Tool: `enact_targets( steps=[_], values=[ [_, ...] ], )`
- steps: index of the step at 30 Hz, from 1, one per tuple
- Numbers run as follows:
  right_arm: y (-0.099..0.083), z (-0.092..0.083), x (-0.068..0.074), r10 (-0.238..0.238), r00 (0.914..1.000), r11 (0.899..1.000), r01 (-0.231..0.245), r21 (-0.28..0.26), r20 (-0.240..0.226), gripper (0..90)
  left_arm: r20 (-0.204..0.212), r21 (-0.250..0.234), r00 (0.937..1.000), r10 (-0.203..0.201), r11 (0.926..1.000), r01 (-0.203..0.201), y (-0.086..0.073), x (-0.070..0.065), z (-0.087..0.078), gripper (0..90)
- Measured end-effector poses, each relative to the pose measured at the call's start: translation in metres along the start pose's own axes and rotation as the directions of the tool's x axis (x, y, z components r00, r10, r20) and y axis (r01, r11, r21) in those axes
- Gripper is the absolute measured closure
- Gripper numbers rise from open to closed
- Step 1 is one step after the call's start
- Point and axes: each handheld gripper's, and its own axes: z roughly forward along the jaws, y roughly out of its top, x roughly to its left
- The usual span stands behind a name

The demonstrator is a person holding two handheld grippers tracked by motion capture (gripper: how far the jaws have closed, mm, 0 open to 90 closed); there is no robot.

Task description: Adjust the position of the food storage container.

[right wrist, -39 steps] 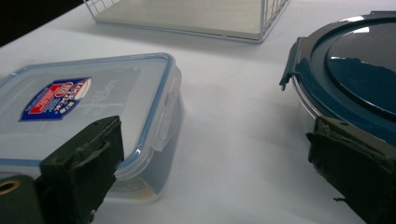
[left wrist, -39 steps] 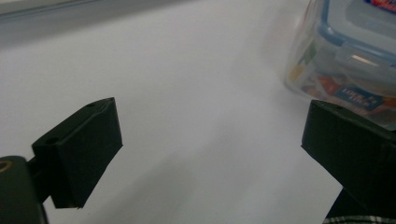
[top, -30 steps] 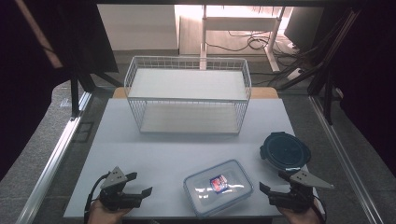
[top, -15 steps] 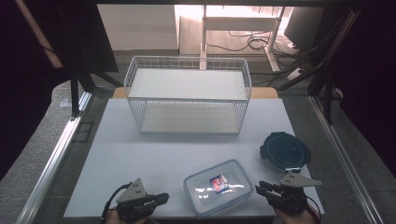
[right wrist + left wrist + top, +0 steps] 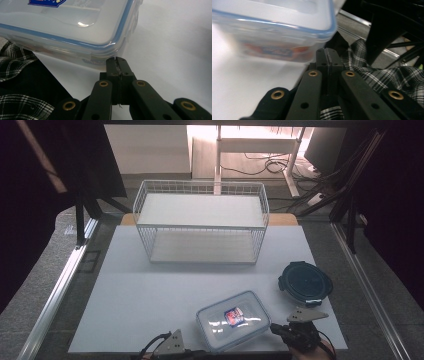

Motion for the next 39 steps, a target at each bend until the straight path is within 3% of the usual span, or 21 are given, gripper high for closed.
enact_targets(
  steps=[3,6,8,11,14,16,20,24,29,33,36,39],
  values=[
    [0.002,0.003,0.003,0.001,0.9981,1.000,-0.002,-0.019,-0.062,89.0,-0.020,0.009,0.9998,0.003,1.0000,-0.003,0.000,-0.001,0.005,90.0],
    [0.006,0.011,0.012,-0.033,0.9976,0.999,0.033,0.007,-0.061,88.9,-0.039,0.002,0.9992,-0.004,1.0000,0.004,0.000,0.000,0.004,90.0],
    [0.007,0.017,0.016,-0.046,0.9966,0.998,0.048,0.031,-0.069,88.9,-0.042,-0.015,0.9982,-0.042,0.9990,0.041,0.000,0.005,0.003,90.0],
    [0.007,0.015,0.012,-0.030,0.9994,0.999,0.031,0.044,-0.017,88.9,-0.047,-0.012,0.9972,-0.057,0.9983,0.057,0.000,0.007,0.005,90.0],
    [0.006,0.006,-0.002,0.017,0.9992,1.000,-0.018,0.013,0.037,88.8,-0.073,-0.009,0.9955,-0.060,0.9982,0.060,0.000,0.007,0.008,90.0],
    [0.006,0.003,-0.011,0.042,0.9983,0.999,-0.041,-0.023,0.039,88.6,-0.080,-0.011,0.9945,-0.067,0.9977,0.066,0.000,0.009,0.009,90.0],
    [0.014,0.007,-0.014,0.011,0.9988,0.999,-0.008,-0.050,0.049,88.5,-0.105,-0.022,0.9889,-0.105,0.9944,0.103,0.001,0.018,0.012,90.0],
    [0.015,0.015,-0.016,-0.004,0.9989,1.000,0.005,-0.022,0.046,88.9,-0.122,-0.028,0.9847,-0.125,0.9921,0.122,0.002,0.024,0.013,90.0],
    [0.017,0.017,-0.016,-0.006,0.9999,0.999,0.007,-0.033,0.015,89.1,-0.159,-0.038,0.9755,-0.153,0.9882,0.148,0.002,0.034,0.008,90.0],
    [0.020,0.023,-0.013,-0.002,0.9998,0.999,0.001,-0.039,-0.021,89.1,-0.198,-0.051,0.9633,-0.181,0.9834,0.175,0.001,0.046,0.001,90.0],
    [0.023,0.027,-0.007,-0.027,0.9990,0.999,0.026,-0.037,-0.035,89.1,-0.225,-0.058,0.9528,-0.204,0.9790,0.196,0.000,0.057,-0.006,90.0],
    [0.027,0.033,-0.003,-0.051,0.9980,0.998,0.050,-0.025,-0.039,89.1,-0.229,-0.060,0.9498,-0.213,0.9769,0.205,-0.001,0.065,-0.010,90.0]
  ],
)
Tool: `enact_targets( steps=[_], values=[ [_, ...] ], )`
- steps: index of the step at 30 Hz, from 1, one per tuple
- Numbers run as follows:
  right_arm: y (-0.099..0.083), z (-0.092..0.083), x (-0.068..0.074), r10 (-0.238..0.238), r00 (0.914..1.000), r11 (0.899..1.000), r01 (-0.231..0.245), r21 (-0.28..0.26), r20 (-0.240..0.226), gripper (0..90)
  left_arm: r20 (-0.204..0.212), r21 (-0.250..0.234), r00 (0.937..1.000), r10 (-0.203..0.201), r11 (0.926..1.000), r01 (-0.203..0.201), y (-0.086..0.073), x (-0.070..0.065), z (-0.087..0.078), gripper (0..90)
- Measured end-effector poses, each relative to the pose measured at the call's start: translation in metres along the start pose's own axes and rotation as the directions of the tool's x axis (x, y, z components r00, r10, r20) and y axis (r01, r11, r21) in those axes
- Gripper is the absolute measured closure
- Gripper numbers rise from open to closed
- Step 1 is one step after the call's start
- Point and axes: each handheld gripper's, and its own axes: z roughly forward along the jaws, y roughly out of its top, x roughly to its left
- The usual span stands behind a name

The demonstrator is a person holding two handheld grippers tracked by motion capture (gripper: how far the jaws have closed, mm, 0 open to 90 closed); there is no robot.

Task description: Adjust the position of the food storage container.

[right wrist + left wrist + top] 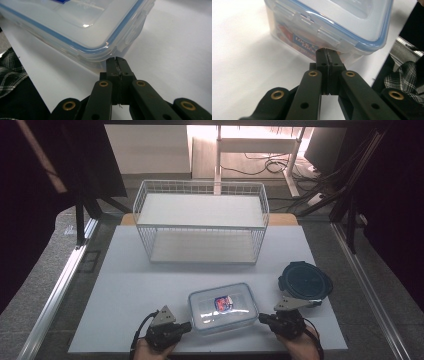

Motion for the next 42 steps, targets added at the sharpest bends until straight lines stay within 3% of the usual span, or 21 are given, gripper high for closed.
enact_targets(
  steps=[5,14,19,24,25,28,32,35,37,38,42],
  values=[
    [0.006,0.009,0.002,-0.005,0.9998,1.000,0.005,0.001,-0.017,89.1,-0.024,0.004,0.9997,-0.002,1.0000,0.002,0.002,0.010,-0.002,90.0],
    [0.016,0.024,0.014,-0.014,0.9992,1.000,0.014,0.003,-0.036,89.1,-0.073,0.010,0.9967,-0.037,0.9992,0.038,0.007,0.038,-0.011,90.0],
    [0.025,0.035,0.021,-0.042,0.9984,0.999,0.043,0.008,-0.038,89.1,-0.089,0.009,0.9939,-0.065,0.9977,0.066,0.010,0.052,-0.016,90.0],
    [0.029,0.039,0.022,-0.050,0.9983,0.999,0.051,0.018,-0.029,88.8,-0.082,0.012,0.9948,-0.061,0.9980,0.062,0.011,0.055,-0.017,89.8],
    [0.029,0.039,0.023,-0.051,0.9982,0.998,0.052,0.019,-0.030,88.4,-0.091,0.020,0.9949,-0.044,0.9987,0.046,0.011,0.054,-0.020,88.0],
    [0.029,0.031,0.024,-0.091,0.9958,0.996,0.091,0.019,0.008,84.4,-0.119,0.017,0.9928,-0.011,0.9998,0.013,0.010,0.051,-0.028,78.2],
    [0.026,0.018,0.021,-0.105,0.9939,0.994,0.105,-0.006,0.033,73.0,-0.146,0.017,0.9886,0.039,0.9992,-0.037,0.006,0.048,-0.042,55.3],
    [0.022,0.010,0.017,-0.081,0.9962,0.996,0.082,-0.029,0.032,59.3,-0.149,0.035,0.9872,0.058,0.9980,-0.054,0.002,0.048,-0.047,38.4],
    [0.019,0.006,0.016,-0.075,0.9969,0.996,0.076,-0.048,0.022,49.7,-0.154,0.046,0.9859,0.067,0.9971,-0.061,-0.002,0.048,-0.049,32.3],
    [0.019,0.006,0.016,-0.075,0.9969,0.996,0.076,-0.048,0.022,49.7,-0.151,0.048,0.9863,0.066,0.9971,-0.059,-0.003,0.049,-0.049,32.3],
    [0.013,-0.002,0.014,-0.074,0.9968,0.992,0.077,-0.096,0.030,21.7,-0.123,0.022,0.9912,0.047,0.9987,-0.045,-0.005,0.048,-0.050,13.3]
  ],
)
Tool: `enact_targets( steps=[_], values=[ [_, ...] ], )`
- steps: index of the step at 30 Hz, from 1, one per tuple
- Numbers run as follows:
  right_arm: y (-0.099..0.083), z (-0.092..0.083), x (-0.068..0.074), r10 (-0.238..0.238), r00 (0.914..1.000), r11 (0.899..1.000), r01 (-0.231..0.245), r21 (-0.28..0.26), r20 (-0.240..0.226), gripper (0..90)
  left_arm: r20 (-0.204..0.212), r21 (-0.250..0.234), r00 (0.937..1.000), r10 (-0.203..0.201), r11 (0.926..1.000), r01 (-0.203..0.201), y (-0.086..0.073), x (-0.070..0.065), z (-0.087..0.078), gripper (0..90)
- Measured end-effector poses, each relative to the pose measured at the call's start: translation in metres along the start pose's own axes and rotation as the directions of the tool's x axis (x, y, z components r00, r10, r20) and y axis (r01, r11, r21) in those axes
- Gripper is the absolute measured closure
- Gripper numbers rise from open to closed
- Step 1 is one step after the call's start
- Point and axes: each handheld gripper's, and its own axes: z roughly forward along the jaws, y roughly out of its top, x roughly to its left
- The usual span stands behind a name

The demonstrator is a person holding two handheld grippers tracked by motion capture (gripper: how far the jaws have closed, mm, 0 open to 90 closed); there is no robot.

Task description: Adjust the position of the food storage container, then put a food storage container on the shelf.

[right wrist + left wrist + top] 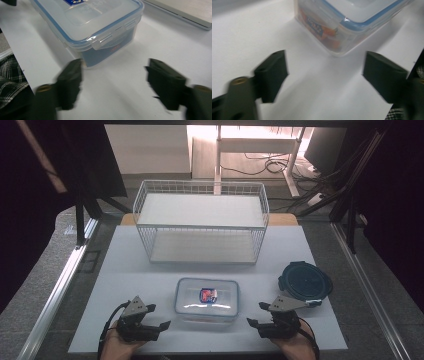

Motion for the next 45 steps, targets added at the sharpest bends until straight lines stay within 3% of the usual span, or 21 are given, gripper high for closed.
enact_targets(
  steps=[2,5,11,16,22,28,31,36,40,42,45],
  values=[
    [-0.002,0.001,0.000,0.006,1.0000,1.000,-0.006,0.001,0.004,13.6,-0.014,0.014,0.9999,0.006,0.9999,-0.006,-0.001,-0.001,0.002,6.9],
    [-0.004,0.005,0.000,0.016,0.9998,0.999,-0.015,0.030,-0.015,8.3,-0.022,0.020,0.9997,-0.003,0.9998,0.004,-0.003,0.000,0.004,4.8],
    [-0.002,0.004,0.002,0.017,0.9993,1.000,-0.017,0.018,-0.034,6.2,-0.025,-0.030,0.9997,0.007,0.9995,-0.008,-0.004,0.003,0.004,2.3],
    [-0.001,0.005,0.002,0.009,0.9995,1.000,-0.010,-0.001,-0.032,4.8,0.003,-0.071,1.0000,-0.006,0.9974,0.006,-0.003,0.008,0.004,1.8],
    [0.006,0.008,0.003,0.003,1.0000,0.999,-0.003,-0.038,-0.006,2.3,0.016,-0.063,0.9998,-0.014,0.9979,0.015,0.003,0.011,0.001,3.4],
    [0.016,0.006,-0.002,0.050,0.9986,0.996,-0.051,-0.068,-0.019,2.2,0.053,-0.069,0.9980,-0.036,0.9968,0.040,0.013,0.016,0.001,3.8],
    [0.023,0.009,-0.006,0.090,0.9957,0.993,-0.091,-0.078,-0.023,2.2,0.075,-0.067,0.9961,-0.047,0.9964,0.052,0.025,0.018,0.006,2.3],
    [0.030,0.021,-0.009,0.129,0.9912,0.990,-0.131,-0.045,-0.029,1.2,0.085,-0.034,0.9960,-0.028,0.9989,0.031,0.040,0.023,0.015,1.7],
    [0.036,0.031,-0.009,0.131,0.9909,0.991,-0.131,-0.019,-0.032,0.1,0.134,-0.033,0.9908,-0.022,0.9991,0.026,0.053,0.027,0.023,0.5],
    [0.041,0.036,-0.011,0.135,0.9894,0.991,-0.135,-0.001,-0.055,0.0,0.180,-0.038,0.9836,-0.008,0.9992,0.015,0.061,0.029,0.029,0.2],
    [0.046,0.044,-0.011,0.151,0.9846,0.989,-0.149,0.023,-0.088,0.0,0.209,-0.021,0.9779,-0.010,0.9997,0.014,0.069,0.030,0.039,0.2]
  ],
)
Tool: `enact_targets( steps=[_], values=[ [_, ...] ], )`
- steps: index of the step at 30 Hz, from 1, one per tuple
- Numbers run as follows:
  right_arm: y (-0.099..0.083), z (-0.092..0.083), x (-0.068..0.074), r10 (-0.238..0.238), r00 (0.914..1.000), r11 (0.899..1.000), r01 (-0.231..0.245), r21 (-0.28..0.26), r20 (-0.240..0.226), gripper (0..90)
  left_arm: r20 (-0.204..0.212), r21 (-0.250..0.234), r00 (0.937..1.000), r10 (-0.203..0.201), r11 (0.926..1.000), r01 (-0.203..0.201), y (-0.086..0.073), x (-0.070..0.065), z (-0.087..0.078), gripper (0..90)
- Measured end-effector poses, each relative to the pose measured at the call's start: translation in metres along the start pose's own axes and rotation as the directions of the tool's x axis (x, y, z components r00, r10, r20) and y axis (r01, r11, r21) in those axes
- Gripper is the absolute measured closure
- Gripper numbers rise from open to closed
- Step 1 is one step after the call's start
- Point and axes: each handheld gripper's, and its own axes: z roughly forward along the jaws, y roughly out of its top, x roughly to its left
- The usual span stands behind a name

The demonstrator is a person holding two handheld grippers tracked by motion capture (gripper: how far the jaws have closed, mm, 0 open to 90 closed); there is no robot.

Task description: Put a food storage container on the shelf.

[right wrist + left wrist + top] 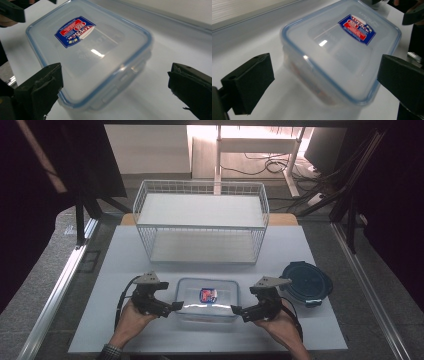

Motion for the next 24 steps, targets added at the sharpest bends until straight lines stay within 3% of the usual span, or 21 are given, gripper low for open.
enact_targets(
  steps=[6,8,10,12,14,17,18,20,22,24],
  values=[
    [0.006,0.023,-0.003,0.058,0.9973,0.995,-0.054,0.083,-0.044,0.0,0.050,0.061,0.9971,-0.058,0.9966,0.055,0.001,0.015,0.022,0.0],
    [0.004,0.028,-0.006,0.102,0.9909,0.990,-0.092,0.105,-0.088,0.0,0.116,0.069,0.9878,-0.104,0.9930,0.096,-0.003,0.021,0.025,0.0],
    [0.002,0.032,-0.009,0.155,0.9790,0.982,-0.138,0.129,-0.133,0.0,0.193,0.082,0.9722,-0.132,0.9897,0.118,-0.007,0.024,0.030,0.4],
    [0.000,0.035,-0.011,0.195,0.9656,0.974,-0.170,0.150,-0.172,0.0,0.211,0.093,0.9640,-0.161,0.9851,0.144,-0.010,0.024,0.033,0.0],
    [-0.002,0.036,-0.012,0.233,0.9551,0.965,-0.204,0.165,-0.183,1.2,0.212,0.099,0.9624,-0.169,0.9835,0.151,-0.011,0.023,0.032,0.8],
    [-0.002,0.028,-0.013,0.244,0.9535,0.964,-0.218,0.153,-0.178,11.9,0.198,0.093,0.9609,-0.194,0.9796,0.178,-0.013,0.019,0.020,11.5],
    [-0.002,0.025,-0.013,0.256,0.9510,0.961,-0.230,0.154,-0.174,15.5,0.207,0.094,0.9546,-0.214,0.9756,0.199,-0.014,0.020,0.016,18.5],
    [-0.004,0.020,-0.015,0.286,0.9396,0.954,-0.260,0.149,-0.189,21.8,0.221,0.091,0.9489,-0.225,0.9736,0.209,-0.018,0.019,0.012,23.5],
    [-0.007,0.015,-0.018,0.312,0.9284,0.948,-0.291,0.127,-0.202,31.1,0.227,0.084,0.9474,-0.226,0.9737,0.212,-0.021,0.016,0.005,29.0],
    [-0.010,0.005,-0.020,0.332,0.9158,0.943,-0.317,0.100,-0.227,43.0,0.243,0.058,0.9331,-0.265,0.9641,0.259,-0.024,0.017,-0.002,40.6]
  ],
)
